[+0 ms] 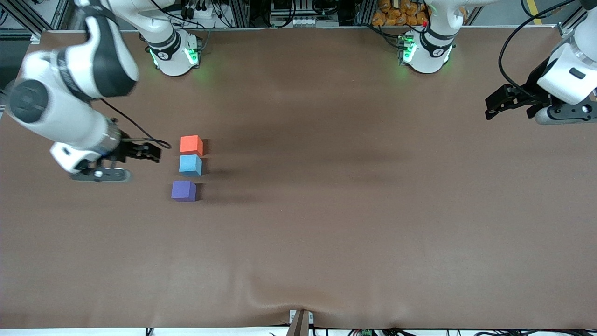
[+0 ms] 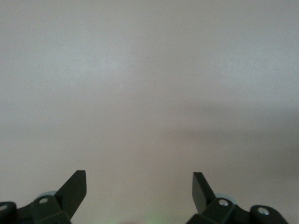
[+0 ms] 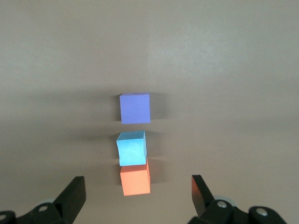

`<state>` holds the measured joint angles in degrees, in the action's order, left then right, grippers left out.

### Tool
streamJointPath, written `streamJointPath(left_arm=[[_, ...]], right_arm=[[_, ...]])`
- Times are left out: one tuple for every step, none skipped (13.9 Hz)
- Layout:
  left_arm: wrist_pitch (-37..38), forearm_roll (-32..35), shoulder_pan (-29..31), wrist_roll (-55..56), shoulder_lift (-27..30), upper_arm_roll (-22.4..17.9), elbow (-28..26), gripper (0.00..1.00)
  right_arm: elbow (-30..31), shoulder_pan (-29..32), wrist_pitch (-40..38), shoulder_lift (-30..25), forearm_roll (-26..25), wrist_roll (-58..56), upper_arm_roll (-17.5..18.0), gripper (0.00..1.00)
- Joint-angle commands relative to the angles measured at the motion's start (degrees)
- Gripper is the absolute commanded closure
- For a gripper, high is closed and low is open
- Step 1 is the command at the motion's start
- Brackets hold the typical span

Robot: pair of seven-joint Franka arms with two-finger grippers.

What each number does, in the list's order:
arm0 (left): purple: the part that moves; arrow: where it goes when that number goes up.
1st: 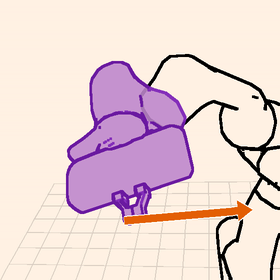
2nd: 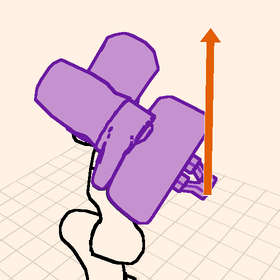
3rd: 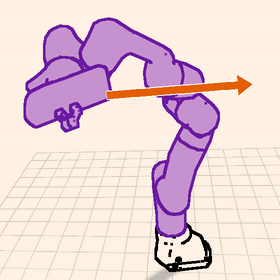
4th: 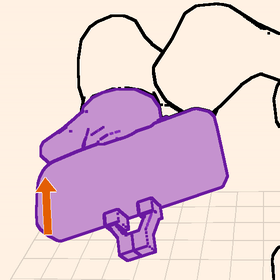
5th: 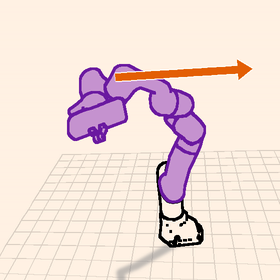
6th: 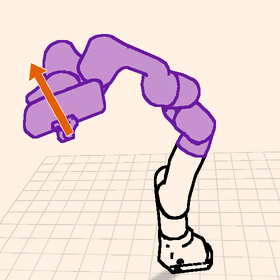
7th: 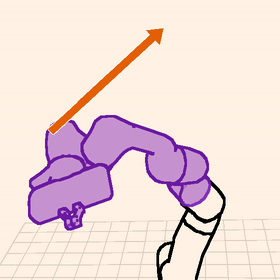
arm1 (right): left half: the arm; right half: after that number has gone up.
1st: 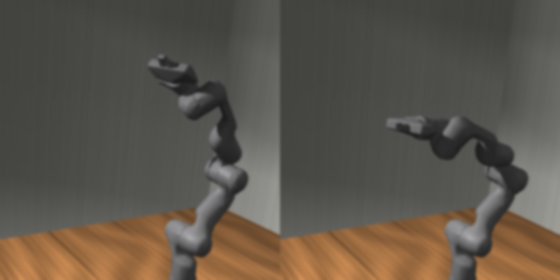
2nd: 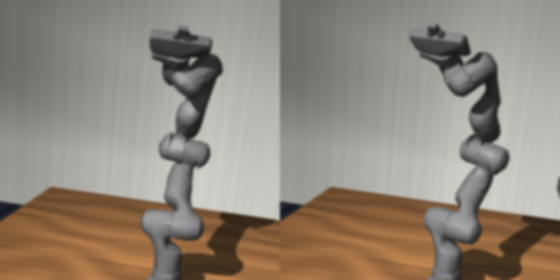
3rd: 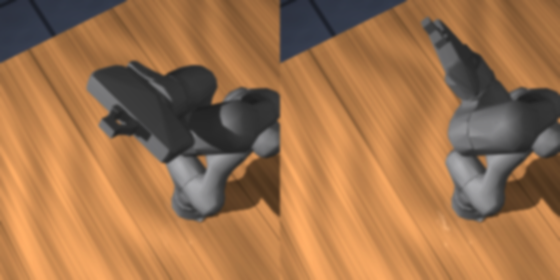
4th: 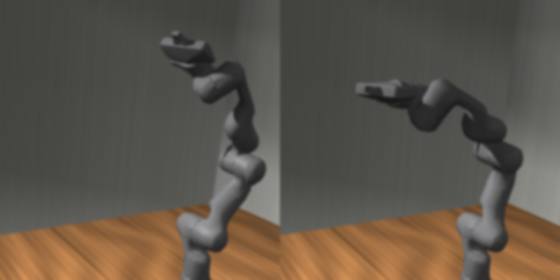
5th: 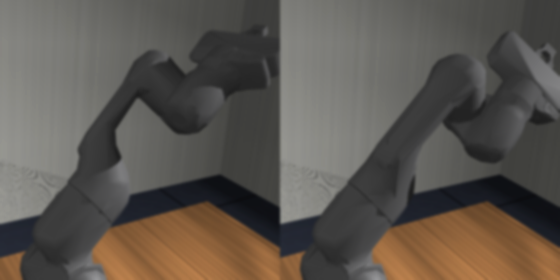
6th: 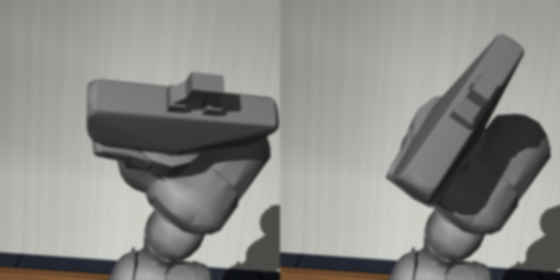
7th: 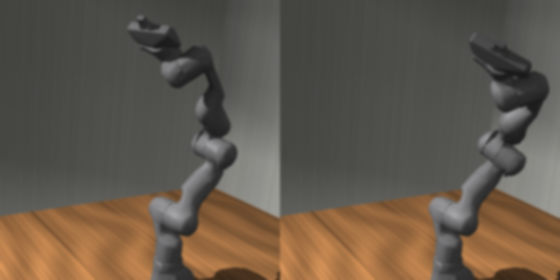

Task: Place blue block between orange and purple blocks
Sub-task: 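Open the right gripper and lift it away from the cubes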

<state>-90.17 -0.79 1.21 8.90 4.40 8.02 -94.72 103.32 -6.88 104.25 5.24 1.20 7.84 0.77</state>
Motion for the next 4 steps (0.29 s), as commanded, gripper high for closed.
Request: streamJointPath(left_arm=[[2.2,1.3,0.4,-1.4,0.3,0.1,1.6,0.00],[2.6,1.3,0.3,-1.3,0.2,0.1,2.1,0.00],[2.9,1.3,0.3,-1.3,0.2,0.1,2.1,0.00],[3.0,1.3,0.2,-1.3,0.2,0.1,2.0,0.00]], right_arm=[[-0.2,6.0,-3.9,-5.4,2.0,-7.5,0.6,0.00],[-1.8,7.1,-6.9,-6.5,1.9,-9.5,0.5,0.00],[-5.2,8.2,-11.2,-6.7,1.9,-9.9,0.4,0.00],[-10.6,8.5,-16.3,-6.6,1.6,-9.9,-0.4,0.00]])
